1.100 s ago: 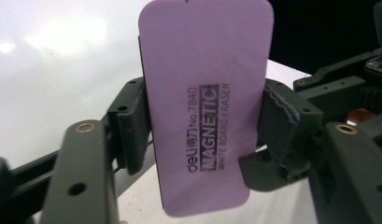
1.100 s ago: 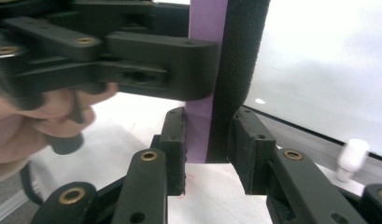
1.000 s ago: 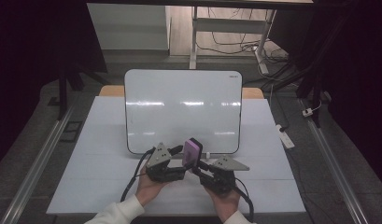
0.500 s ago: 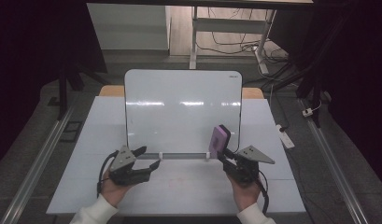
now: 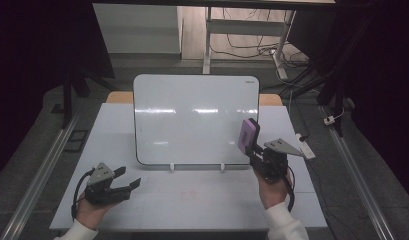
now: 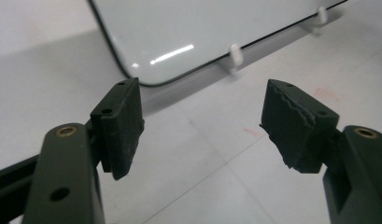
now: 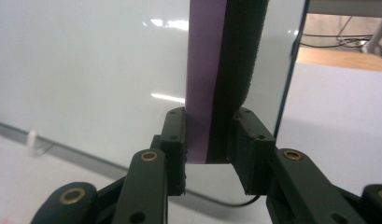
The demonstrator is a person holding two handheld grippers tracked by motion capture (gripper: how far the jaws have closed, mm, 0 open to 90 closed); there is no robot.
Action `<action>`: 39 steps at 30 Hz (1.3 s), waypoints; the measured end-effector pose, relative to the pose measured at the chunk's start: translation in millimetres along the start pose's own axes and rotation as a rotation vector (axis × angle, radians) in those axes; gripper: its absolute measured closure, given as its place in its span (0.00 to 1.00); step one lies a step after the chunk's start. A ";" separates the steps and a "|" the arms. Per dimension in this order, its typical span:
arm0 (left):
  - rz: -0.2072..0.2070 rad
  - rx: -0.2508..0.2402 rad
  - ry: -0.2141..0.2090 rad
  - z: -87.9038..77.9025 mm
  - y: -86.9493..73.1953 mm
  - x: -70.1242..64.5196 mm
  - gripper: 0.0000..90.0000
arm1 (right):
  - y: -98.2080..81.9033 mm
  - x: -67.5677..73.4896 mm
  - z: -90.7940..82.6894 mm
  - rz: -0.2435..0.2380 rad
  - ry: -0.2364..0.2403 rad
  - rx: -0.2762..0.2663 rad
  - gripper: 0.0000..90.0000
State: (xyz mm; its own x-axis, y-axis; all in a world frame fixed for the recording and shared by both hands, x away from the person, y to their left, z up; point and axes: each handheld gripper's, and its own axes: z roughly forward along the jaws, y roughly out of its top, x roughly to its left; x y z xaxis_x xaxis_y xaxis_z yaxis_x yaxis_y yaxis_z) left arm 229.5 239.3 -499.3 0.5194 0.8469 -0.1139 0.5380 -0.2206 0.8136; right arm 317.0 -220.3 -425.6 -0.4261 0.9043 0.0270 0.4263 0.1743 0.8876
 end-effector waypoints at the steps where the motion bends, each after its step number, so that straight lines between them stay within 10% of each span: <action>1: -0.004 0.003 0.002 0.5 -0.5 1.8 0.34 | 4.1 -0.9 1.5 -0.001 -0.003 0.003 0.75; 16: -0.002 0.023 0.010 2.5 -2.9 5.3 0.33 | 65.5 -10.7 17.8 -0.024 -0.082 0.026 0.74; 39: -0.014 0.021 0.014 3.1 -5.0 9.5 0.32 | 90.3 0.6 48.2 -0.055 -0.159 0.005 0.70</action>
State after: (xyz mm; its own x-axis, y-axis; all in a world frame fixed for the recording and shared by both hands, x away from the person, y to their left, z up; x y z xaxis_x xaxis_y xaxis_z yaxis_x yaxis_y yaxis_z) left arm 233.8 247.0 -506.2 0.5027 0.8565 -0.1171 0.5588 -0.2186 0.8000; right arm 393.7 -185.2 -367.5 -0.3177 0.9435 -0.0946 0.4102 0.2267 0.8834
